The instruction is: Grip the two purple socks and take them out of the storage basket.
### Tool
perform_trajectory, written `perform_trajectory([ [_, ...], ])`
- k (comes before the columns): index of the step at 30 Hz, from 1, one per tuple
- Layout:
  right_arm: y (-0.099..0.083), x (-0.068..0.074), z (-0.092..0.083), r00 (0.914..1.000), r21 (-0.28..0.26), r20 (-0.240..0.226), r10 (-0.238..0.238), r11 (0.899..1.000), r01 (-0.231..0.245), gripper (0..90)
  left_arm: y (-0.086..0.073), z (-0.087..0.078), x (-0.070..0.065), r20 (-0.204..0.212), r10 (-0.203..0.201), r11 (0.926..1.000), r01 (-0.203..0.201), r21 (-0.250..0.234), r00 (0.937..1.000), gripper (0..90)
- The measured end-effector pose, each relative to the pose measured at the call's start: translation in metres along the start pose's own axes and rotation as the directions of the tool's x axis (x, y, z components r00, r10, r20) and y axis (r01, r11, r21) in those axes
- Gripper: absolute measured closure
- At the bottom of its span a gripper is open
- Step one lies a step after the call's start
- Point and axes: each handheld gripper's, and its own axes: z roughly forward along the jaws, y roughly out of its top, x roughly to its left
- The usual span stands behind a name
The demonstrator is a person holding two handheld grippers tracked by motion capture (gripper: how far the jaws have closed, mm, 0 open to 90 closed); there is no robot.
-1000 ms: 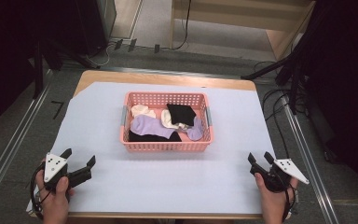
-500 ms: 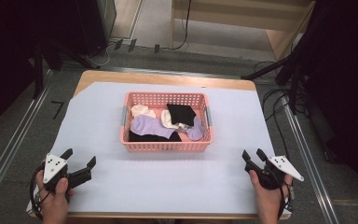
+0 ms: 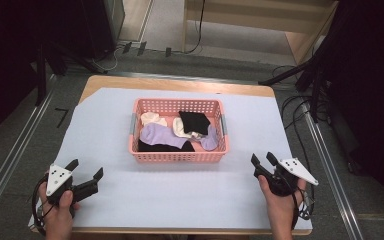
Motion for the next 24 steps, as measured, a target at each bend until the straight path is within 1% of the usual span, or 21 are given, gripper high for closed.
perform_trajectory([
  [5,0.01,0.01,0.007,0.9998,0.009,-0.014,-0.017,1.0,0.017,44.5,0.0,0.0,0.0,0.008,-0.002,1.0,0.002,0.004,1.0,14.7],
  [8,0.016,0.019,0.012,0.9992,0.013,-0.035,-0.019,1.0,0.019,45.5,0.0,0.0,0.0,0.012,-0.002,1.0,0.002,0.006,0.9999,14.8],
  [11,0.021,0.028,0.017,0.9987,0.018,-0.044,-0.027,0.999,0.028,46.1,0.0,0.0,0.0,0.011,0.001,1.0,-0.001,0.005,0.9999,14.9],
  [12,0.021,0.028,0.017,0.9987,0.018,-0.044,-0.027,0.999,0.028,46.1,0.0,0.0,0.0,0.011,0.001,1.0,-0.001,0.005,0.9999,14.9],
  [13,0.025,0.035,0.022,0.9983,0.024,-0.053,-0.024,0.999,0.026,46.6,0.0,0.0,0.0,0.012,0.002,1.0,-0.002,0.007,0.9999,14.9],
  [17,0.031,0.046,0.031,0.9967,0.031,-0.075,-0.03,0.999,0.032,47.3,0.0,0.0,0.0,0.012,0.002,1.0,-0.002,0.009,0.9999,14.9],
  [20,0.035,0.053,0.039,0.9951,0.048,-0.086,-0.047,0.998,0.051,47.6,0.0,0.0,0.0,0.011,0.005,0.9999,-0.005,0.011,0.9999,14.9],
  [24,0.04,0.061,0.048,0.994,0.069,-0.098,-0.048,0.996,0.054,49.2,0.0,0.0,0.0,0.012,0.008,0.9999,-0.008,0.01,0.9999,15.0],
])
